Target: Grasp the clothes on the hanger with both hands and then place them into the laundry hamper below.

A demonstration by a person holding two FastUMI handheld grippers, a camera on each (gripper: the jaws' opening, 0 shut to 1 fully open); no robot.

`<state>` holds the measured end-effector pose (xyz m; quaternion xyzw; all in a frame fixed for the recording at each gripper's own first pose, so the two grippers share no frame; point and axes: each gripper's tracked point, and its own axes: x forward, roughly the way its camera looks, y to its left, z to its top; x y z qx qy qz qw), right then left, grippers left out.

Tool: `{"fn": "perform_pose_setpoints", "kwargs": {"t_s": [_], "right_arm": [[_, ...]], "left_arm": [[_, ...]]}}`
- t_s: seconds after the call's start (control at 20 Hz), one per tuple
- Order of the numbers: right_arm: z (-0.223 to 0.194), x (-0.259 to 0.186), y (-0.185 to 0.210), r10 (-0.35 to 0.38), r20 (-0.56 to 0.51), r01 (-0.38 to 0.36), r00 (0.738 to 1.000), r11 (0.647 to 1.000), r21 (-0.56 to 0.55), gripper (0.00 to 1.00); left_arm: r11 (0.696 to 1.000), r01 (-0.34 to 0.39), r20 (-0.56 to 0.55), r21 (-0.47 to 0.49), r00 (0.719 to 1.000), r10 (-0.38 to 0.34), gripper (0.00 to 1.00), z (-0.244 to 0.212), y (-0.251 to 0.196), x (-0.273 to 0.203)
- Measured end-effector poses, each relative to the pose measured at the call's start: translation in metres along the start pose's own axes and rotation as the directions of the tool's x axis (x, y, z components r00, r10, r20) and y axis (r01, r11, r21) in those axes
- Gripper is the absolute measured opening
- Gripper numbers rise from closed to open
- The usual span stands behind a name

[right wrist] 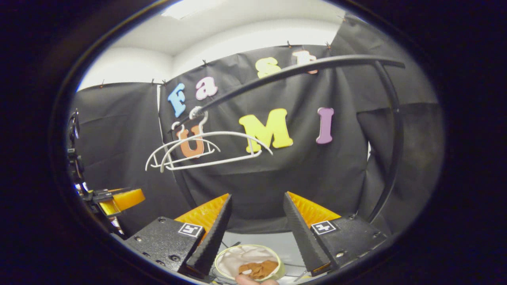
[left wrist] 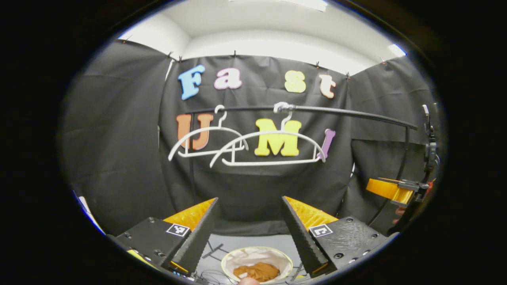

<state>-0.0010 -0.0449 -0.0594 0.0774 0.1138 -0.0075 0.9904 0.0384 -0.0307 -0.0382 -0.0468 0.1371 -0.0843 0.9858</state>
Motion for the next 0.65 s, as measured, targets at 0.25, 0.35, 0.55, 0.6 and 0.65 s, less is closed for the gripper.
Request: {"fn": "perform_pose_setpoints", "kwargs": {"t_s": [0.25, 0.35, 0.55, 0.6, 0.65], "right_arm": [[0.023, -0.016, 0.006, 0.021, 0.128, -0.017, 0.991, 0.999, -0.036, 0.86], [0.026, -0.02, 0.007, 0.025, 0.168, -0.017, 0.985, 0.999, -0.05, 0.86], [0.02, -0.023, 0.006, 0.025, 0.212, -0.008, 0.977, 0.997, -0.078, 0.8], [0.021, -0.026, 0.004, 0.026, 0.227, -0.008, 0.974, 0.997, -0.083, 0.8], [0.02, -0.032, 0.0, 0.026, 0.242, -0.005, 0.97, 0.996, -0.087, 0.8]], "left_arm": [[0.995, -0.036, 0.132, 0.093, 0.991, 0.024, 1.0, 0.018, -0.006, -0.02], [0.993, -0.053, 0.155, 0.107, 0.987, 0.036, 1.0, 0.018, -0.009, -0.024], [0.992, -0.072, 0.18, 0.108, 0.982, 0.052, 0.91, 0.016, -0.008, -0.029], [0.991, -0.077, 0.176, 0.106, 0.983, 0.058, 0.87, 0.013, -0.009, -0.03], [0.991, -0.087, 0.173, 0.102, 0.983, 0.068, 0.87, 0.011, -0.011, -0.034]]}}
